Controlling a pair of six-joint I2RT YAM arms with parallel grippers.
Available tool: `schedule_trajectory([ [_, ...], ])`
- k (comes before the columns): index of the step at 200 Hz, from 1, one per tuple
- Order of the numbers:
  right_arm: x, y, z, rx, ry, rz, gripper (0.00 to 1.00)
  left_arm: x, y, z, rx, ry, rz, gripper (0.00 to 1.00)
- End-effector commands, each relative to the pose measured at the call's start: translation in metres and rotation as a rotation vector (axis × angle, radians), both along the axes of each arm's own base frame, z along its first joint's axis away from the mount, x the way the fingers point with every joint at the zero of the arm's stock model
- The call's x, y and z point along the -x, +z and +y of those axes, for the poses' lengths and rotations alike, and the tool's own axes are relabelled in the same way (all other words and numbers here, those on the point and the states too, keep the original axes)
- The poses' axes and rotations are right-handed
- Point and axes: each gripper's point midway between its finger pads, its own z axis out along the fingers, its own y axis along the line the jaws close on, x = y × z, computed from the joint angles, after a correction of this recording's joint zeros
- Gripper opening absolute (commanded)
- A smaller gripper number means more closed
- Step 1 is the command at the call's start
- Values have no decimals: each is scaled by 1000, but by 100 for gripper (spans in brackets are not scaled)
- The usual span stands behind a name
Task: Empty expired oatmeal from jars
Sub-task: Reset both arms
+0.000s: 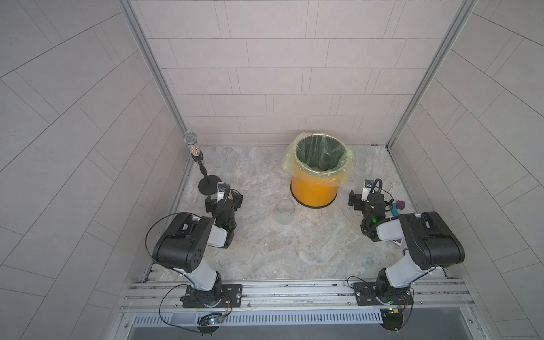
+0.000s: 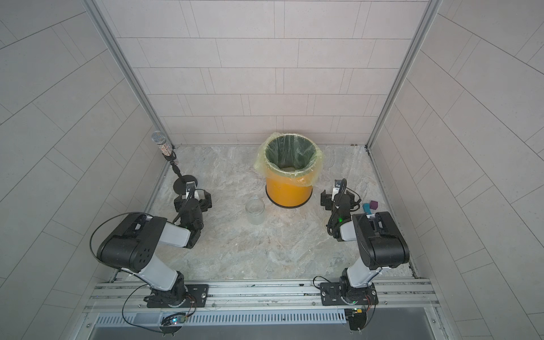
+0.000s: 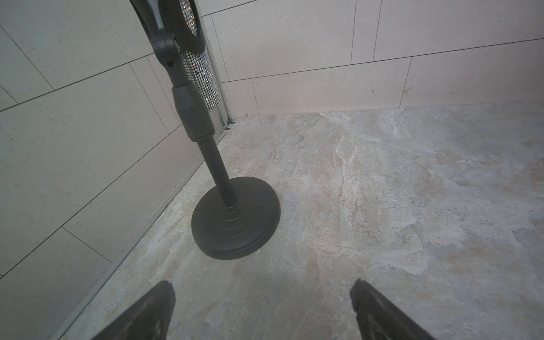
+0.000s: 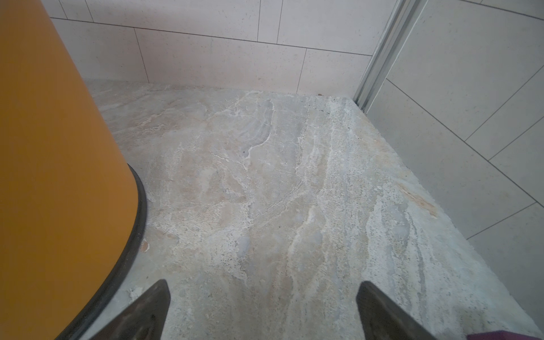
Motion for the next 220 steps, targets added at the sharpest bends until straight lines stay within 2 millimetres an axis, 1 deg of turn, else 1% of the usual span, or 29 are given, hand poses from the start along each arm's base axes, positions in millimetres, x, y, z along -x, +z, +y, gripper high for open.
schedule_trajectory([
  [1,-1,7,1,-9,1,-18,100,-3,4,3,4,19,-13,100],
  [50,-1,7,1,-9,0,-18,99,-3,5,3,5,18,-15,100],
  [58,-1,7,2,-9,5,-20,99,-1,4,3,6,16,-19,100],
  [66,2,8,3,-10,14,-31,100,0,10,4,10,23,-52,100],
  [68,2,9,4,-9,17,-36,99,5,5,4,7,20,-43,100],
  [73,4,9,5,-11,24,-49,99,9,3,4,6,12,-46,100],
  [88,9,12,9,-10,53,-87,100,13,6,3,11,5,-78,100],
  [103,7,11,8,-10,46,-71,99,11,6,5,8,20,-68,100],
  [117,2,9,-5,-14,-37,-40,100,4,4,5,3,25,-33,100],
  [124,1,8,-9,-11,-67,-17,99,5,-3,4,-2,16,4,100],
  [127,0,7,-10,-8,-69,-11,100,-1,3,3,3,15,-11,100],
  [220,-1,7,-6,-9,-44,-11,100,-3,5,3,7,16,-18,100],
])
